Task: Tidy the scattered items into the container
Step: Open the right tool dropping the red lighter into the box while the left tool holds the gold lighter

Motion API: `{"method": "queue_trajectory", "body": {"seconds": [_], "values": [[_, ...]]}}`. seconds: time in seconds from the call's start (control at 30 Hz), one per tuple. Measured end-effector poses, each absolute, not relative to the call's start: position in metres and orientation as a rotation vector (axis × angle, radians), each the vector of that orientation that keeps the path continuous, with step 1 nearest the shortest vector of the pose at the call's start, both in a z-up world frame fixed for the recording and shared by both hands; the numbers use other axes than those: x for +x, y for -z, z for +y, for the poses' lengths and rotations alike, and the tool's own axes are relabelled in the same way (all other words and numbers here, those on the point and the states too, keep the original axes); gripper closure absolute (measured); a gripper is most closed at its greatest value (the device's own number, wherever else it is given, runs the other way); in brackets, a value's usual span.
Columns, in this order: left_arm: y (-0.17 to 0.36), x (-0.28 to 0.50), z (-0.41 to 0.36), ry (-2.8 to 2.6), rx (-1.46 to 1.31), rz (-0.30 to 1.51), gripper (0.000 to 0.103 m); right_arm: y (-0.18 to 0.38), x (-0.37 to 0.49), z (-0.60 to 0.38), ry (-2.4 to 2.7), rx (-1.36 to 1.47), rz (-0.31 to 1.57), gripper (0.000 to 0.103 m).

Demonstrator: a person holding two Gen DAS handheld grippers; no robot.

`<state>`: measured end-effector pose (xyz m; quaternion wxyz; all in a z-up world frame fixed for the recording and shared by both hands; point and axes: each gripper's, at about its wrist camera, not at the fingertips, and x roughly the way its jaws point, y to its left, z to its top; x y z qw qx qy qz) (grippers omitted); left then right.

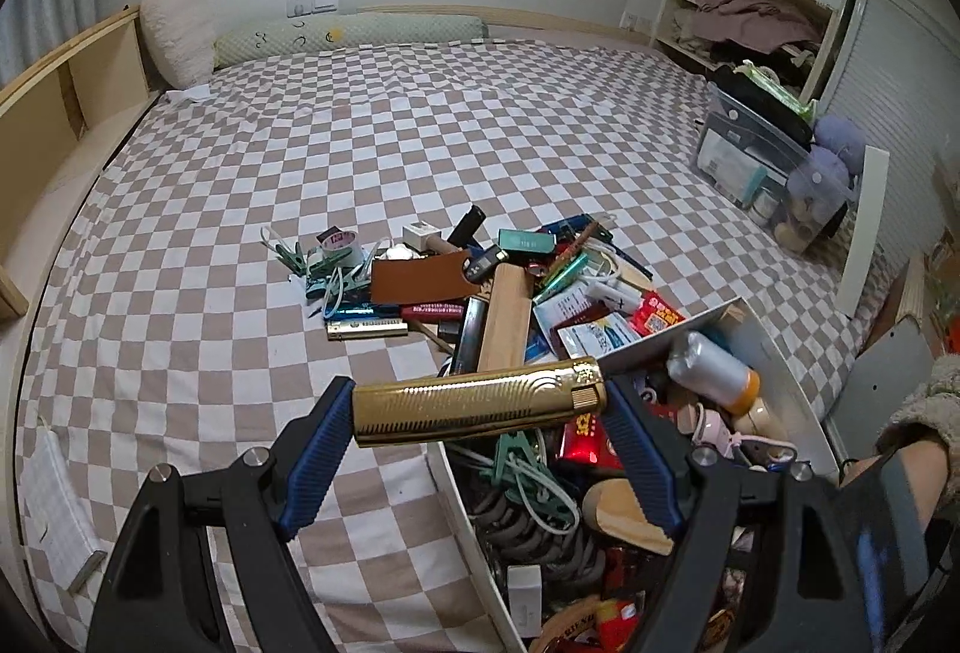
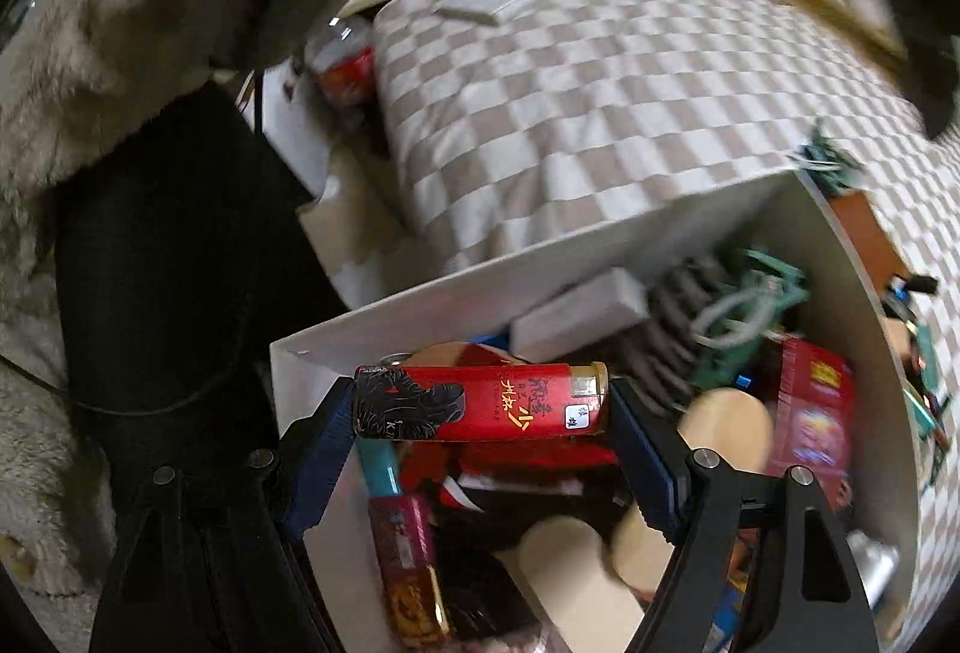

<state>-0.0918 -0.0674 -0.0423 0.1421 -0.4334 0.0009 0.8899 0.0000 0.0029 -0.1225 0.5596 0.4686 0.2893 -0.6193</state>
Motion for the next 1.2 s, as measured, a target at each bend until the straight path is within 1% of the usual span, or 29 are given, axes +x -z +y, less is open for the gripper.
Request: {"method": "queue_trajectory", "body": {"seconds": [0.17, 0.37, 0.4, 0.43, 0.47, 0.57, 0.8, 1.07, 1.2], "values": [[0.046, -0.092, -0.075, -2.572, -1.265, -0.015, 0.021, 0.133, 0.012, -0.011, 1.392, 1.084, 0.76, 0.022], [0.049, -0.092, -0.08, -2.57, -1.276, -0.021, 0.021, 0.139, 0.016, -0.021, 1.342, 1.063, 0.781, 0.022], [0.049, -0.092, -0.08, -2.567, -1.277, -0.019, 0.021, 0.138, 0.017, -0.022, 1.332, 1.055, 0.779, 0.02], [0.05, -0.091, -0.079, -2.562, -1.278, -0.014, 0.021, 0.138, 0.018, -0.021, 1.32, 1.058, 0.774, 0.01], [0.051, -0.09, -0.079, -2.557, -1.279, -0.009, 0.021, 0.137, 0.017, -0.02, 1.32, 1.065, 0.772, 0.006], [0.053, -0.087, -0.079, -2.542, -1.273, 0.013, 0.021, 0.13, 0.017, -0.01, 1.335, 1.055, 0.78, 0.005], [0.057, -0.071, -0.071, -2.48, -1.206, 0.135, 0.021, 0.105, 0.007, 0.04, 1.408, 1.08, 0.751, 0.005], [0.069, -0.045, -0.045, -2.333, -1.159, 0.295, 0.021, 0.089, -0.017, 0.085, 1.583, 1.137, 0.684, 0.005], [0.075, -0.029, -0.031, -2.275, -1.111, 0.434, 0.021, 0.086, -0.027, 0.095, 1.643, 1.152, 0.663, 0.005]]}}
